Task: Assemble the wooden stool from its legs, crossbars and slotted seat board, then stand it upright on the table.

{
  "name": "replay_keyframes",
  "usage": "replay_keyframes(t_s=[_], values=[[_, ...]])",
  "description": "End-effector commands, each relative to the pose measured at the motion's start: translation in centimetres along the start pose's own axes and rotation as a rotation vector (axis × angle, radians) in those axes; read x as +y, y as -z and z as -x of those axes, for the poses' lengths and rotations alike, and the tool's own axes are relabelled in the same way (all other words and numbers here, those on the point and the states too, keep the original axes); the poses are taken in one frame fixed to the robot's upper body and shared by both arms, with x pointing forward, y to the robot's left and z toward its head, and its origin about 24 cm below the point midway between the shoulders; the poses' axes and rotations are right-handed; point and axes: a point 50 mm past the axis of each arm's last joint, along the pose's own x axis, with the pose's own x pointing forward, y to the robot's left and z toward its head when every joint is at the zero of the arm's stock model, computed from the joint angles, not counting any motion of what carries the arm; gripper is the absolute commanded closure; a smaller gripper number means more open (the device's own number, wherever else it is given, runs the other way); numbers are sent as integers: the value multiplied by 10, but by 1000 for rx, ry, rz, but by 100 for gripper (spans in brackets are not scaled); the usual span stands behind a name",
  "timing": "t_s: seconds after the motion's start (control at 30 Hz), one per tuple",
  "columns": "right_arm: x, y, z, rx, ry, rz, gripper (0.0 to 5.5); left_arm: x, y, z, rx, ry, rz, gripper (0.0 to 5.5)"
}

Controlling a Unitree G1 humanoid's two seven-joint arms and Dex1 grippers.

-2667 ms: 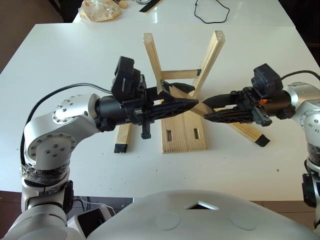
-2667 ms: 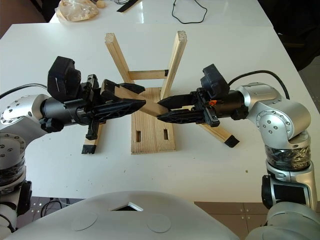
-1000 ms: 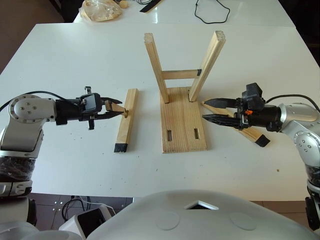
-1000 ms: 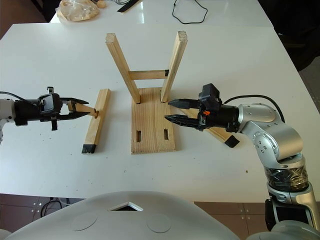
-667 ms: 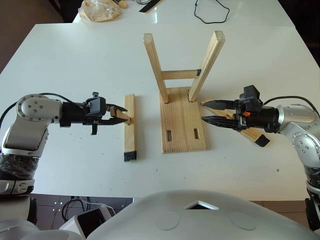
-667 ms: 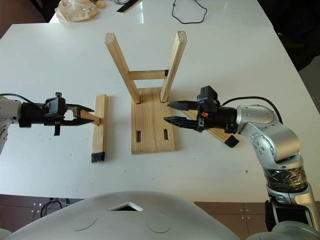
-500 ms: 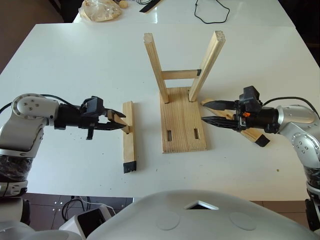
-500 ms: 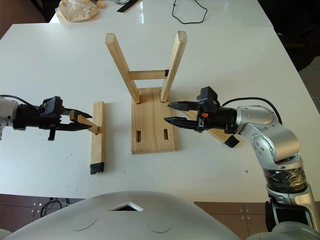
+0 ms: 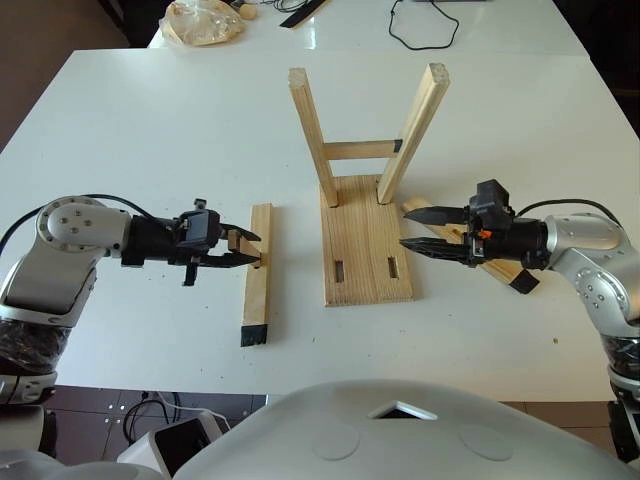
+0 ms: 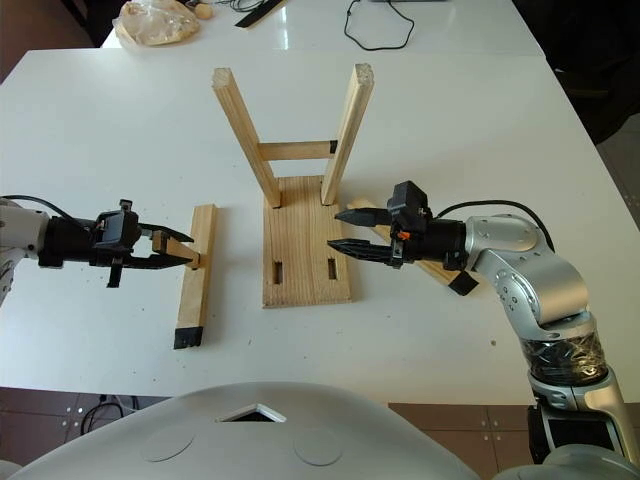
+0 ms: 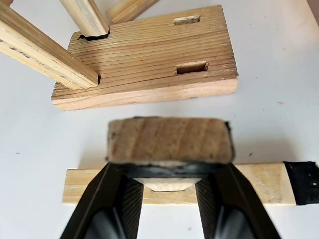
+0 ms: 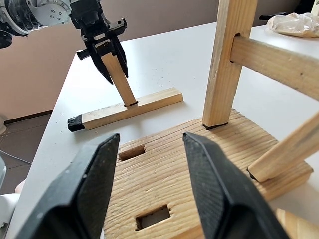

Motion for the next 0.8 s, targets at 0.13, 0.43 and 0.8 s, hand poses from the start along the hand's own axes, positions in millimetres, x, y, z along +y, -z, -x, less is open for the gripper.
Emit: replay_keyframes(t_s=[0.13, 0.43, 0.8], values=[[-2, 1, -1, 27, -10, 23, 316, -25, 39, -22, 55, 125, 245, 420], [-3, 3, -1, 56, -14, 39, 316, -34, 46, -27, 89, 116, 228, 420], [-6, 4, -1, 83, -25, 60, 316, -41, 60, -32, 95, 25, 259, 299]])
